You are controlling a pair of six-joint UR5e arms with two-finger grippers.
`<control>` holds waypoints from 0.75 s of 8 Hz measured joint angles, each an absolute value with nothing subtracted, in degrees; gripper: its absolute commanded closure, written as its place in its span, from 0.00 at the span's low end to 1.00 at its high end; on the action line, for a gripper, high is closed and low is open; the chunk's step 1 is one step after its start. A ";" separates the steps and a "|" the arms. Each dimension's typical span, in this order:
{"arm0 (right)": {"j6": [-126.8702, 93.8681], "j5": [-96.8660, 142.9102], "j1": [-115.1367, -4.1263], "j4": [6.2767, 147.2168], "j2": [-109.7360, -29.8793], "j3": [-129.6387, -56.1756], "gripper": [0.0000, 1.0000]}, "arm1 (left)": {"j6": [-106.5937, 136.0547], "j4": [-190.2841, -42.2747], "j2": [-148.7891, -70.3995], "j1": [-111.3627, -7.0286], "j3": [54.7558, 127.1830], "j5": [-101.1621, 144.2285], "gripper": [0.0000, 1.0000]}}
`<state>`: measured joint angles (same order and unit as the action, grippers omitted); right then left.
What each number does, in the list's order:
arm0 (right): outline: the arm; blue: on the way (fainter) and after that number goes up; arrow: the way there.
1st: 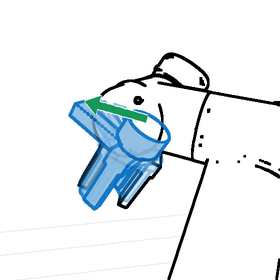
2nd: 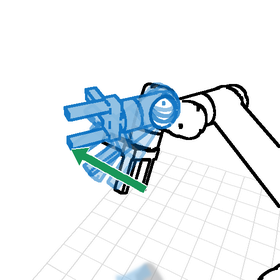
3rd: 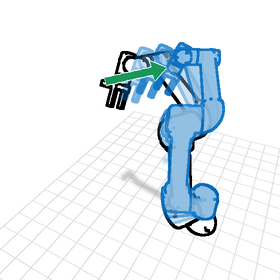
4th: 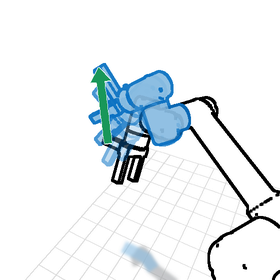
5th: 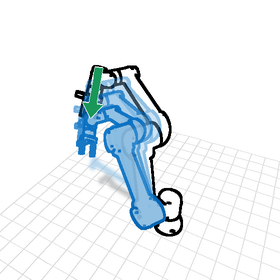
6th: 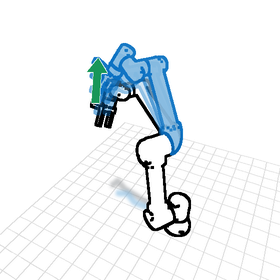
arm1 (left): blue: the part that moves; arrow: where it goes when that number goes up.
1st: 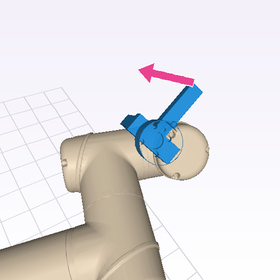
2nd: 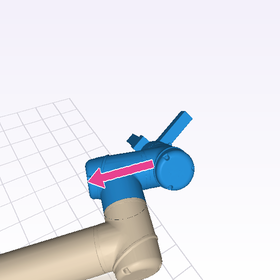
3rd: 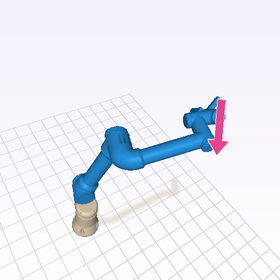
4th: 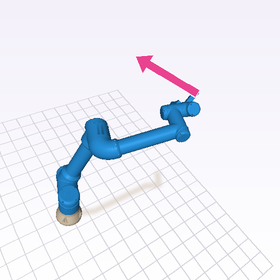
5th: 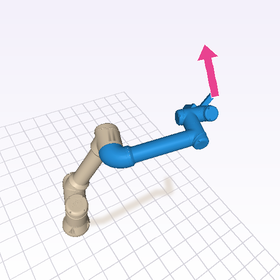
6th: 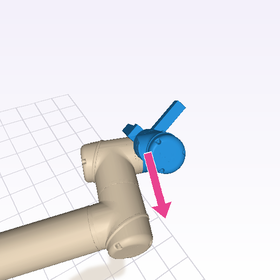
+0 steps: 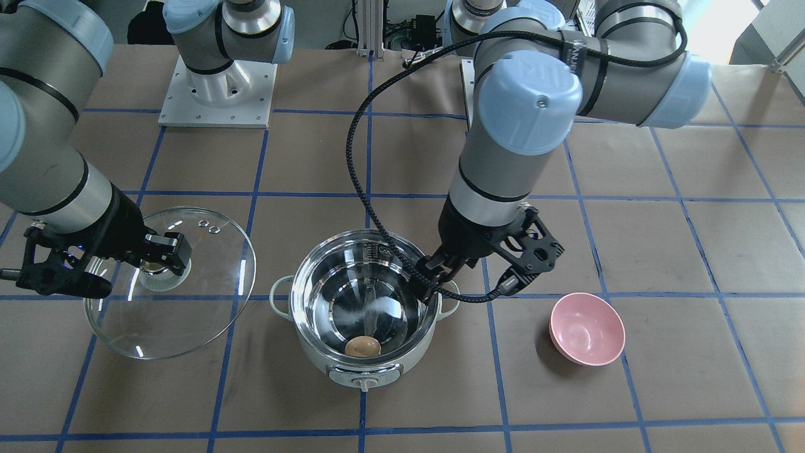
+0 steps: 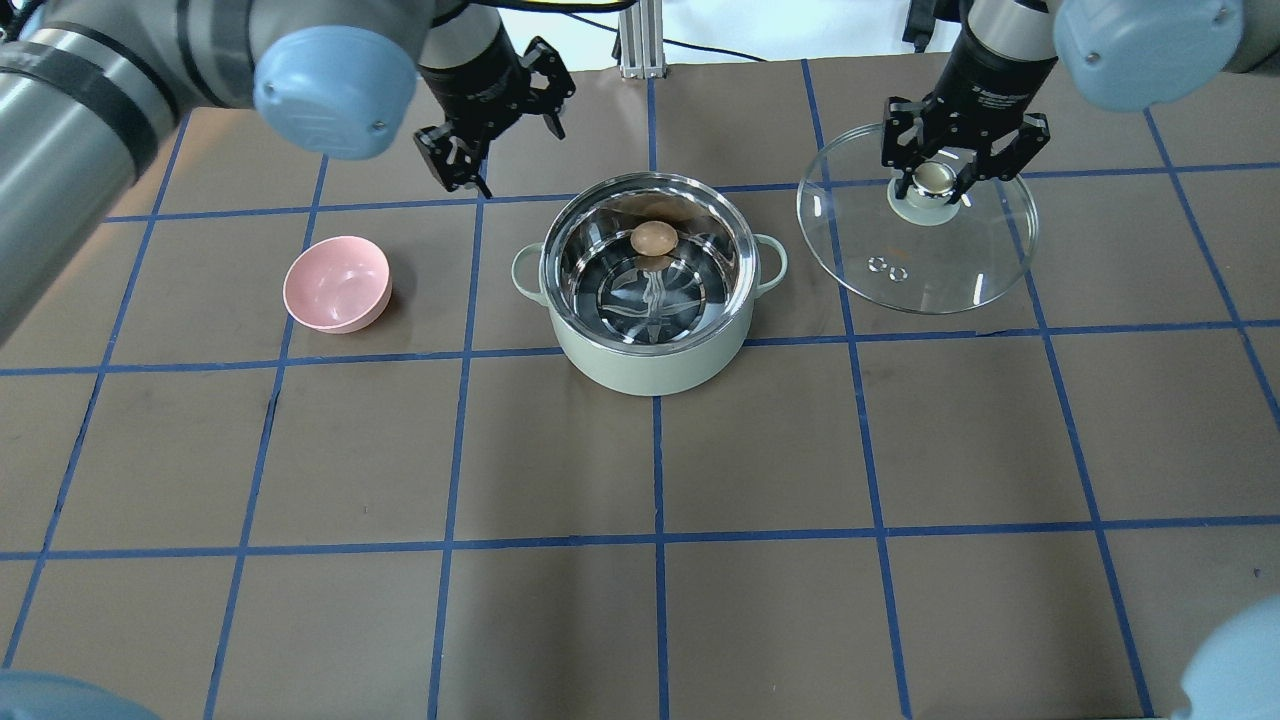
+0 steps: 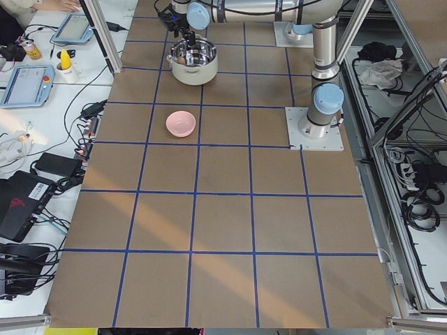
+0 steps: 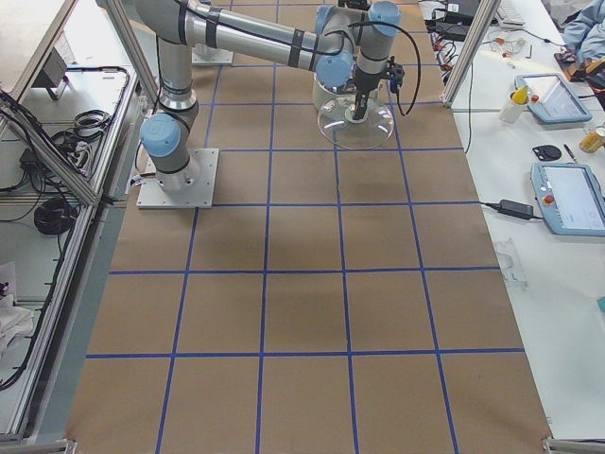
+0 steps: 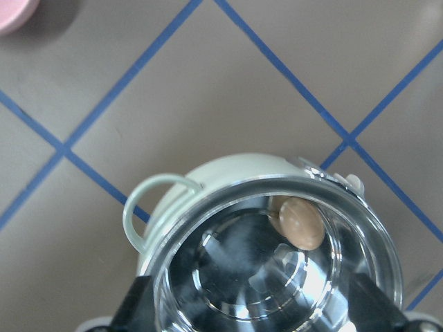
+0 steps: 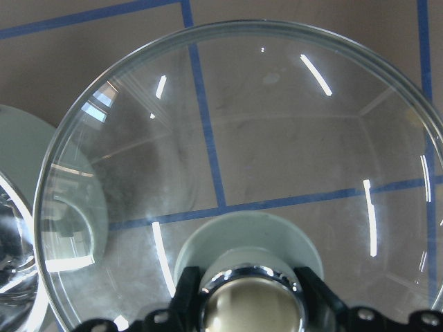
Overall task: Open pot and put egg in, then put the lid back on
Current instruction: 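Carry the lid over the pot with the right gripper while the left withdraws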
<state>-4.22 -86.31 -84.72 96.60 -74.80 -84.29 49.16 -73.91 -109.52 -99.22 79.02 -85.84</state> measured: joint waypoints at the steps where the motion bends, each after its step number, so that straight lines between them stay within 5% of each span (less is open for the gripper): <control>1: -8.68 -86.28 -86.92 96.42 -74.85 -83.21 1.00 | 40.16 -74.92 -108.53 -96.32 79.01 -86.01 0.00; 6: -29.41 -83.63 -97.29 99.11 -72.17 -79.15 1.00 | 8.20 -83.62 -101.39 -89.02 79.06 -90.07 0.00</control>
<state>-29.41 -83.63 -97.29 99.11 -72.17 -79.15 8.20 -83.62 -101.39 -89.02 79.06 -90.07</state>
